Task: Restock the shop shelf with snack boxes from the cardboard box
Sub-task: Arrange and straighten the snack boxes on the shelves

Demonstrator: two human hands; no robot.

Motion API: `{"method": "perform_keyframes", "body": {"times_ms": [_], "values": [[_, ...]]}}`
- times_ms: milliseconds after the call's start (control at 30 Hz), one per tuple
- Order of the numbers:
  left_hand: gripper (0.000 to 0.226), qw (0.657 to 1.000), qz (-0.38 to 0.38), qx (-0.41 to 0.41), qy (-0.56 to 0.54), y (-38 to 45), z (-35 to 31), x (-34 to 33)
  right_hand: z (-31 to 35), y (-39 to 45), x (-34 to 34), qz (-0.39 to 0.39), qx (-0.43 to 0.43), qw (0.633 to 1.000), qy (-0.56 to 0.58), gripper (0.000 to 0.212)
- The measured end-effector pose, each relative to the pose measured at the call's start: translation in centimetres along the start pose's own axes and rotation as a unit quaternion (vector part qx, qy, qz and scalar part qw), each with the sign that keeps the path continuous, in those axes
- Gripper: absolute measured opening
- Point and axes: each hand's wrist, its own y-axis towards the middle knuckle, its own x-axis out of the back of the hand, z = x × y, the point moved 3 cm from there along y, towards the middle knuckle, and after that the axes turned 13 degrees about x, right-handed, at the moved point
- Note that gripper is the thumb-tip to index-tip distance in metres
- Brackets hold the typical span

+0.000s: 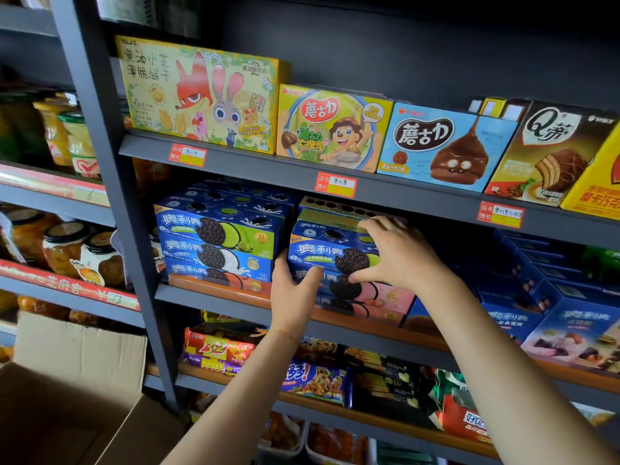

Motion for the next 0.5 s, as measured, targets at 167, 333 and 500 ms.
{"method": "perform_keyframes", "body": {"times_ms": [167,333,500], "values": [[0.064,1.0,0.024,-0.009,0.012,0.2,-0.2,0.2,-1.1,-1.6,-0.2,0.009,-0.064,0.996,0.058,0.123],[0.065,0.999,0.045,0.009,0.003,0.6,-0.3,0.6,-2.2,-4.1,-1.2,-0.019,-0.156,0.976,0.149,0.128],[0.054,0.998,0.055,0.008,0.004,0.8,-0.2,0.8,-2.3,-4.0,-1.5,-0.037,-0.16,0.971,0.173,0.118]]}}
